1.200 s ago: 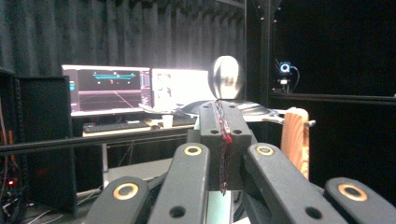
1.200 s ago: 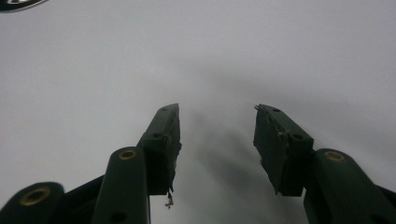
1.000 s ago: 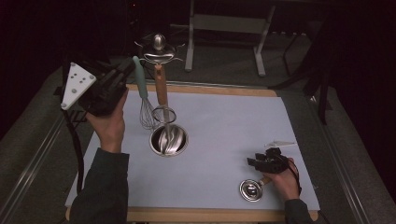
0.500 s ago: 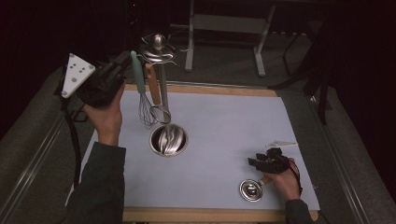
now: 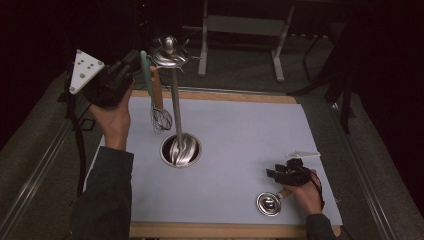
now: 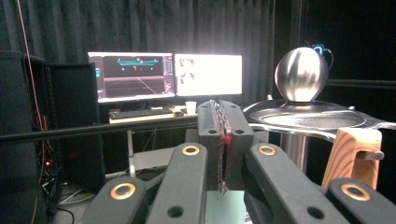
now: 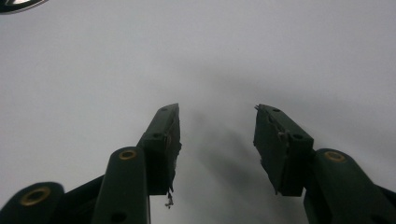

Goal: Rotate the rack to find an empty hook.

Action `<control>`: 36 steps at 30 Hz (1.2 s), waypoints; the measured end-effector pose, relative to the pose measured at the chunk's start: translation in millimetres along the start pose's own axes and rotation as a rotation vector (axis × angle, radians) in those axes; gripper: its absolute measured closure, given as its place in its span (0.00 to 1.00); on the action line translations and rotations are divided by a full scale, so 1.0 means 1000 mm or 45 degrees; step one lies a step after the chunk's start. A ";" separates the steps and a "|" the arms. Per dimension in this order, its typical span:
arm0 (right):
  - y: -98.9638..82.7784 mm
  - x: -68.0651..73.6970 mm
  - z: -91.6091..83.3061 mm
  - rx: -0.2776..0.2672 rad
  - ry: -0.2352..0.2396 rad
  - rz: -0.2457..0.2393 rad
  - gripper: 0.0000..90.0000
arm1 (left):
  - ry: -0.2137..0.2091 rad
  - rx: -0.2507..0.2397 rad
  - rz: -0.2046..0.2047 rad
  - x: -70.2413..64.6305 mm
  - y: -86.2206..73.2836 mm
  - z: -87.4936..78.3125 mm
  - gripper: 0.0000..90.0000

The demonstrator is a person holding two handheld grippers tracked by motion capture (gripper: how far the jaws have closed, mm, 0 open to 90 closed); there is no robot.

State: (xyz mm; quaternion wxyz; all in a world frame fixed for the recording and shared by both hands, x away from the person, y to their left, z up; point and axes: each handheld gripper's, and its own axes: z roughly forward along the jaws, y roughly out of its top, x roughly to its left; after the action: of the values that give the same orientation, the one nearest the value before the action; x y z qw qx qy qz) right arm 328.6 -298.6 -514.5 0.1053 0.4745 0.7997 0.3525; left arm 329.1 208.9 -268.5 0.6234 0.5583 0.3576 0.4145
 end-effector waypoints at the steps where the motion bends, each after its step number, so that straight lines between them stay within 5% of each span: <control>1: 0.000 0.000 0.000 0.001 0.000 0.001 0.56 | 0.000 0.002 0.001 0.000 0.000 0.001 0.98; 24: -0.001 -0.003 -0.001 -0.004 -0.003 0.009 0.56 | 0.003 0.033 0.025 0.004 -0.003 -0.005 0.97; 36: -0.001 -0.005 -0.004 -0.012 -0.008 0.027 0.55 | 0.015 0.065 -0.005 0.014 -0.017 -0.010 0.97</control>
State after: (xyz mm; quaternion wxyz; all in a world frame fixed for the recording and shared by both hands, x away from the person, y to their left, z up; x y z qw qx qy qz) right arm 328.6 -304.9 -513.3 0.1062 0.4837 0.7925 0.3559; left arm 327.3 225.4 -285.9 0.6076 0.5711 0.3726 0.4072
